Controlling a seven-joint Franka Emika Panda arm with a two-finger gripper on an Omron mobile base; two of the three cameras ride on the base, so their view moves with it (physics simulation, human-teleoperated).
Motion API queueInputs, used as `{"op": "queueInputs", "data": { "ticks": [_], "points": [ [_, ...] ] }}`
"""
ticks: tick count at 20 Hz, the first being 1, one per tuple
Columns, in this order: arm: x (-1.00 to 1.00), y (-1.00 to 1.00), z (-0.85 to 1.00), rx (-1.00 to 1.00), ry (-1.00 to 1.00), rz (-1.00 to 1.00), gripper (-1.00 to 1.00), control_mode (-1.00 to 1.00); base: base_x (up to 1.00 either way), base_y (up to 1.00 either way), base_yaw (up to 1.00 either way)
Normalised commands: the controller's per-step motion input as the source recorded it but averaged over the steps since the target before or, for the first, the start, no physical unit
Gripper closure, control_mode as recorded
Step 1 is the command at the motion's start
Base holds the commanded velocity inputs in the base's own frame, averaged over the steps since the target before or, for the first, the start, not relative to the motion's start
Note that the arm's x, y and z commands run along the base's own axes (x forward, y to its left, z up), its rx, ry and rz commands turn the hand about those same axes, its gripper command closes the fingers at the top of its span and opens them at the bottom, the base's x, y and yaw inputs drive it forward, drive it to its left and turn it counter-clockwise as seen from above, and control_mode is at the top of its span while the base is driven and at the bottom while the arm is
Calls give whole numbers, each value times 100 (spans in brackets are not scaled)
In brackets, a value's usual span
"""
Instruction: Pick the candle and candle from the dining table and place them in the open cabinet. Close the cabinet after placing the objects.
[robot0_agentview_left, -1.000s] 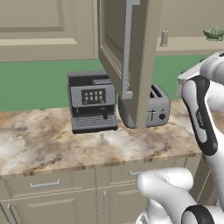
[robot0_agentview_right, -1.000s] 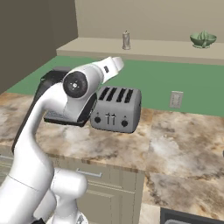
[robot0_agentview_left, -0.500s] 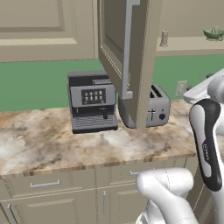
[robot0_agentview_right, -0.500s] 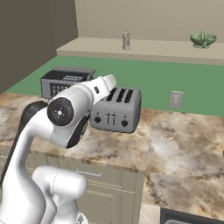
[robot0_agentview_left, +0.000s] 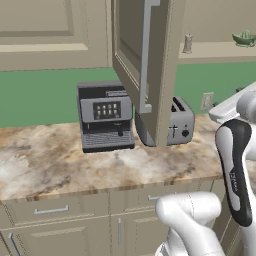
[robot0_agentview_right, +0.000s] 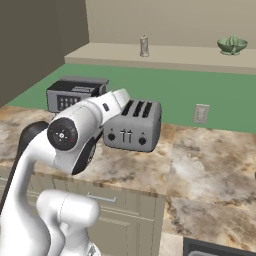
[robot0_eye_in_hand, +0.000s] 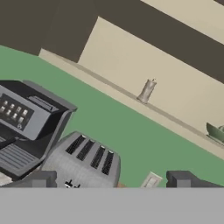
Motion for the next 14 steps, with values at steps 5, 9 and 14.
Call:
{"op": "queueInputs", "data": {
  "ticks": [5,9,14],
  "points": [
    [-26,0,-3,0,-5,0,-100,100,-44,7,-1],
    [0,0,0,0,0,0,-100,100,-58,31,-6],
    [0,0,0,0,0,0,-100,100,-41,46,-15]
  ]
}}
